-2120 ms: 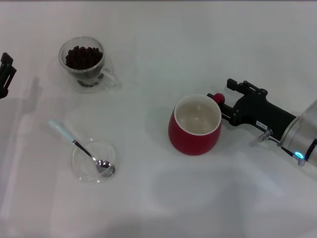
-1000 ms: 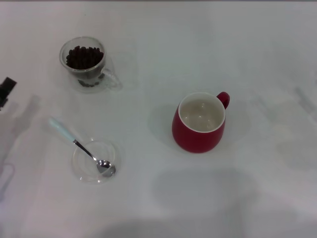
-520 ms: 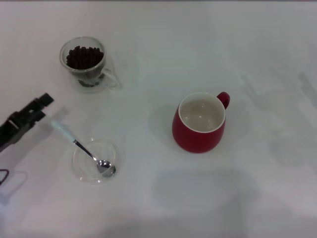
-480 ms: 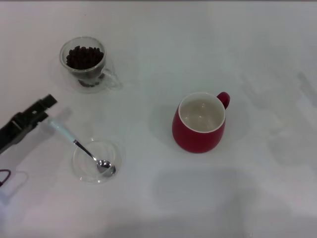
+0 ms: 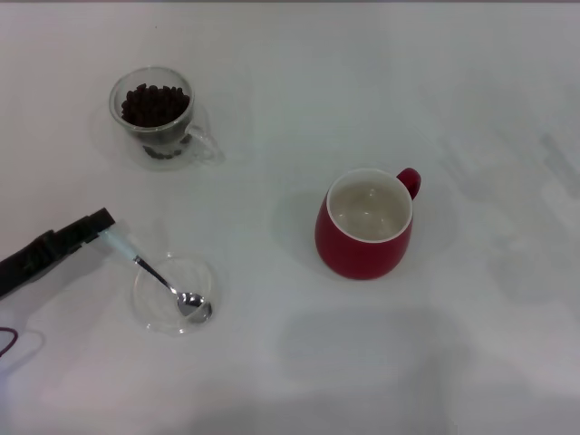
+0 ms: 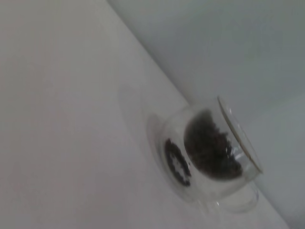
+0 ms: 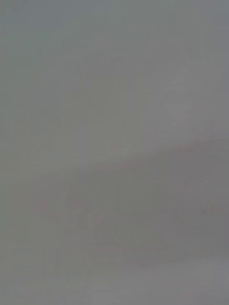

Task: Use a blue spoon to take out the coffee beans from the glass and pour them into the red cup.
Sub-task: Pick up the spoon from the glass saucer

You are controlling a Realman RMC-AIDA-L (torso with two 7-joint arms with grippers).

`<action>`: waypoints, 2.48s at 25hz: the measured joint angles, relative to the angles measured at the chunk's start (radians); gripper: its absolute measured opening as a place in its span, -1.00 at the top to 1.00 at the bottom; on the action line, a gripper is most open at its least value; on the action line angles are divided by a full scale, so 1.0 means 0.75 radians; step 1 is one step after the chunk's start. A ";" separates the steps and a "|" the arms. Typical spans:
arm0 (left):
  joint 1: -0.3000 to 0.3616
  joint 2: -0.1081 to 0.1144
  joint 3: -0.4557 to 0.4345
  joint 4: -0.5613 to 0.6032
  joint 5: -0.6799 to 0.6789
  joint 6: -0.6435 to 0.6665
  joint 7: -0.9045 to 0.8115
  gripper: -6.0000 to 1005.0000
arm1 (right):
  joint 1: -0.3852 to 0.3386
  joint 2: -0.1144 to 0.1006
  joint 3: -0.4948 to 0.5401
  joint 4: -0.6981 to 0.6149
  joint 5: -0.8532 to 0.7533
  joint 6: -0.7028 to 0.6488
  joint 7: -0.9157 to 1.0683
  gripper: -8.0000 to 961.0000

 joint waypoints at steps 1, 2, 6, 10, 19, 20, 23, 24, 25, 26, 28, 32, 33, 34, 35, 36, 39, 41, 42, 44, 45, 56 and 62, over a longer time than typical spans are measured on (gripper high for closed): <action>0.000 0.000 0.000 0.000 0.000 0.000 0.000 -0.29 | -0.001 0.001 0.000 0.000 0.000 0.001 0.000 -0.57; -0.006 0.000 0.001 0.000 0.016 0.000 0.000 -0.25 | -0.002 0.002 0.000 0.000 0.000 0.001 0.000 -0.57; -0.025 0.000 0.001 -0.001 0.047 0.001 0.008 0.22 | -0.008 0.006 -0.003 0.000 -0.001 -0.001 -0.001 -0.57; -0.036 0.000 0.001 -0.001 0.060 0.001 0.018 0.29 | -0.013 0.017 -0.004 0.001 -0.002 -0.005 -0.001 -0.57; -0.036 -0.001 0.001 -0.002 0.084 0.001 0.013 0.38 | -0.024 0.021 -0.006 0.000 -0.001 -0.010 0.000 -0.57; -0.033 -0.003 0.001 -0.002 0.083 0.001 0.013 0.39 | -0.024 0.021 -0.006 0.000 -0.001 -0.010 0.001 -0.57; -0.027 -0.008 0.001 -0.001 0.079 0.001 0.015 0.42 | -0.019 0.021 -0.008 0.000 -0.001 -0.011 0.004 -0.57; -0.023 -0.011 0.001 0.001 0.077 0.001 0.017 0.43 | -0.016 0.021 -0.008 0.000 -0.001 -0.011 0.005 -0.57; -0.023 -0.011 0.001 0.002 0.077 0.001 0.017 0.44 | -0.014 0.021 -0.008 0.000 -0.001 -0.011 0.005 -0.57; -0.022 -0.012 0.001 0.004 0.077 0.001 0.017 0.45 | -0.012 0.021 -0.008 0.000 -0.001 -0.011 0.005 -0.57; -0.018 -0.016 0.001 0.006 0.077 0.001 0.018 0.47 | -0.008 0.021 -0.009 0.000 -0.002 -0.010 0.006 -0.57; -0.009 -0.020 0.001 0.007 0.072 0.001 0.030 0.51 | -0.002 0.021 -0.011 0.000 -0.002 -0.003 0.008 -0.57; -0.009 -0.020 0.001 0.008 0.071 0.002 0.032 0.52 | -0.001 0.021 -0.011 0.000 -0.002 -0.001 0.008 -0.57; -0.008 -0.021 0.000 0.008 0.069 0.003 0.036 0.53 | 0.001 0.021 -0.011 0.000 -0.003 0.000 0.008 -0.57; -0.008 -0.021 -0.002 0.009 0.068 0.005 0.043 0.54 | 0.001 0.021 -0.011 0.000 -0.003 0.000 0.009 -0.57; -0.008 -0.021 -0.002 0.009 0.068 0.005 0.043 0.56 | 0.002 0.021 -0.011 0.000 -0.003 0.000 0.009 -0.57; -0.008 -0.024 -0.010 0.009 0.067 0.031 0.082 0.61 | 0.003 0.019 -0.011 0.000 -0.003 0.001 0.009 -0.57; -0.008 -0.024 -0.010 0.009 0.064 0.036 0.084 0.64 | 0.004 0.018 -0.010 0.000 -0.003 0.002 0.009 -0.57; -0.009 -0.024 -0.010 0.009 0.059 0.040 0.085 0.66 | 0.004 0.018 -0.010 0.000 -0.003 0.003 0.009 -0.57; -0.010 -0.024 -0.010 0.008 0.052 0.047 0.088 0.68 | 0.004 0.017 -0.010 0.000 -0.003 0.003 0.009 -0.57; -0.012 -0.024 -0.009 0.003 0.027 0.073 0.099 0.69 | 0.004 0.017 -0.010 0.000 -0.003 0.003 0.009 -0.57; -0.026 -0.012 -0.002 -0.001 -0.014 0.105 0.141 0.74 | 0.008 0.020 -0.010 0.000 -0.003 0.043 0.008 -0.57; -0.045 -0.006 -0.006 -0.002 -0.033 0.152 0.168 0.74 | 0.015 0.021 -0.010 0.000 -0.003 0.048 0.011 -0.57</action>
